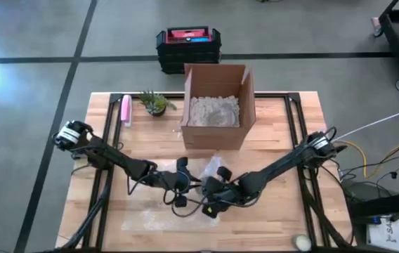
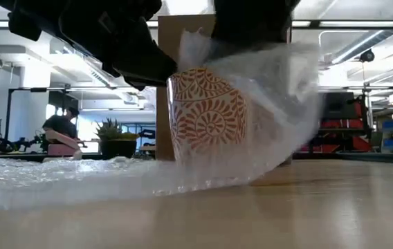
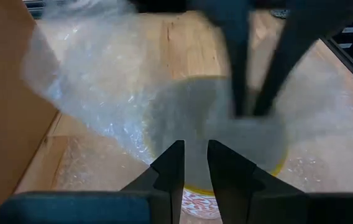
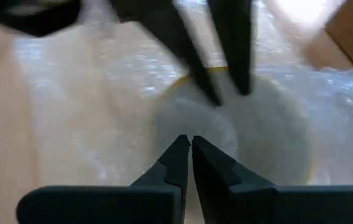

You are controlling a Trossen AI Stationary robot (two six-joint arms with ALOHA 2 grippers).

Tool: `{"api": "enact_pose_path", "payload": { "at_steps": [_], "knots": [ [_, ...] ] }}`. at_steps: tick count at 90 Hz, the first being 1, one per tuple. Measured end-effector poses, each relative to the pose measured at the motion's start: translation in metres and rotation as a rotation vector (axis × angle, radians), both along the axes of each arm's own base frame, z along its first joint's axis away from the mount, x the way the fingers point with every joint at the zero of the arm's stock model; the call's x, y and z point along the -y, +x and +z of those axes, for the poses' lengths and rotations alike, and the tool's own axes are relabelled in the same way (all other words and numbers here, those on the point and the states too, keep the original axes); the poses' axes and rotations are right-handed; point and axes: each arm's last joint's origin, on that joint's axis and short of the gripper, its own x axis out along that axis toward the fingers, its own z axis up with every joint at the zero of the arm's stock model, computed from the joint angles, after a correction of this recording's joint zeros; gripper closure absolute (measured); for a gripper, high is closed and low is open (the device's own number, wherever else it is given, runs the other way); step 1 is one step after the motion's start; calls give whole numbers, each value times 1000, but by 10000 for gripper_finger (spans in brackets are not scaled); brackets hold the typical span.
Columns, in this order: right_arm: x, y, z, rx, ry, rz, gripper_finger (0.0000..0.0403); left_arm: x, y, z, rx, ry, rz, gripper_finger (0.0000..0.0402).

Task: Wrap mug
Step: Wrap the orange mug with bubble wrap

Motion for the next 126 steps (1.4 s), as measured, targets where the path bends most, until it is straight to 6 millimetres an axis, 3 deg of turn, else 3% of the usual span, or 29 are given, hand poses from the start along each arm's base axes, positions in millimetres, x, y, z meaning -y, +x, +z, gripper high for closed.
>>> {"api": "enact_pose_path", "payload": {
  "at_steps": [9, 21, 29, 39, 63, 74, 88, 103, 111, 126],
  "knots": [
    [4, 2, -2, -5, -7, -12, 395, 1, -7, 10, 4, -18, -20, 343],
    [5, 3, -2, -5, -7, -11, 395, 2, -15, 38, 88, -93, -97, 343],
    [5, 3, -2, -3, -8, -7, 395, 2, -16, 42, 103, -112, -125, 343],
    [5, 3, -2, 6, -7, -9, 395, 2, -11, 37, 107, -109, -118, 343],
    [5, 3, 1, 8, -9, -8, 395, 3, 6, -3, 12, -82, -59, 343],
    [5, 1, 20, 9, -7, 8, 395, 4, 9, -5, 8, -85, -48, 343],
    [9, -11, 58, -11, -37, 18, 395, 4, 9, -5, 5, -88, -50, 343],
    [17, -34, 75, -35, -224, -50, 395, 4, 9, -6, 1, -90, -55, 343],
    [28, -42, 68, -66, -328, -134, 395, 4, 9, -6, 1, -91, -56, 343],
    [48, -42, 31, -116, -340, -213, 395, 4, 9, -6, 3, -90, -57, 343]
  ]
}}
